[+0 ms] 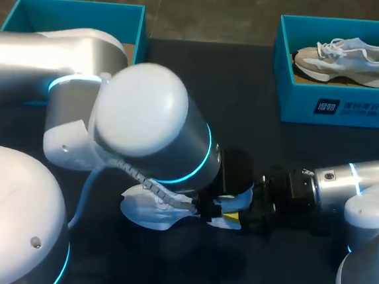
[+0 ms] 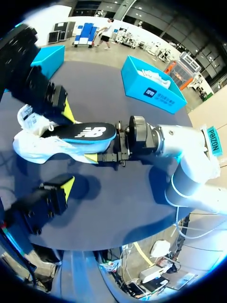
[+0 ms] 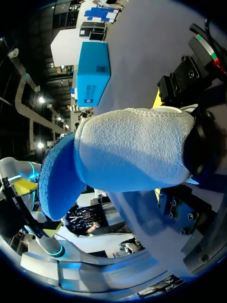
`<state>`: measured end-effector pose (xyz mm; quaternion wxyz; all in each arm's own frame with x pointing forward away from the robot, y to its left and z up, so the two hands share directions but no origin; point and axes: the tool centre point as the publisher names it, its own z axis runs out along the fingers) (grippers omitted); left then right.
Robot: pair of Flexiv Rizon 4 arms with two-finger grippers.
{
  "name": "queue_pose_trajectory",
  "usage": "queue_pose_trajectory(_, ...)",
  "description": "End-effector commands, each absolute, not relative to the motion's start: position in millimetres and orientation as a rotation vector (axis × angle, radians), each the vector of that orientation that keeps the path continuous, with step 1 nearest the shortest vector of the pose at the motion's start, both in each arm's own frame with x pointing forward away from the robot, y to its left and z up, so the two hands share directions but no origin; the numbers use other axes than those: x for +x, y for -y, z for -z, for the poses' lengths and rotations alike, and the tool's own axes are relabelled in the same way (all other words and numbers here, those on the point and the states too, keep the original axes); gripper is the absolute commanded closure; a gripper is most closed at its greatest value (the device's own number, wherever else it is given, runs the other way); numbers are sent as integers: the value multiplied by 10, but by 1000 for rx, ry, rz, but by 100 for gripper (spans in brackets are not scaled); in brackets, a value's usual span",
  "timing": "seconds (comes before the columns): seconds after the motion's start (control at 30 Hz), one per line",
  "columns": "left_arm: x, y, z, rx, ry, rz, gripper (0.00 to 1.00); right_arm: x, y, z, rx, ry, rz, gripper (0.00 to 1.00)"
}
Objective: Take the shoe out of the shoebox, open the shoe tongue, remove and reinsert the insole, then place the shoe into the shoebox
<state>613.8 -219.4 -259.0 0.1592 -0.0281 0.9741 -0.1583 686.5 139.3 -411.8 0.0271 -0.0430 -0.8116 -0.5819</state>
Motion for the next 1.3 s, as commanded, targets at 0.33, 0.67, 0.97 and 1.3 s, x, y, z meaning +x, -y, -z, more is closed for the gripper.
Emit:
queue_pose_trajectory(0.33, 6235, 2301, 2901, -124, -2732, 452, 16, 6859, -1402, 4118, -135, 2509, 1795, 100)
queue_pose_trajectory(0.67, 6236, 2294, 2900, -136, -2747, 438, 11, 6859, -1402, 4118, -135, 2509, 1795, 100)
queue_pose_trajectory(0.97, 6248, 2297, 3014, -151, -2698, 444, 36, 6859, -1402, 4118, -135, 2509, 1795, 100)
queue_pose_trajectory(1.3, 6288, 2304, 3119, -160, -2588, 484, 44, 6859, -1402, 4118, -135, 2509, 1795, 100)
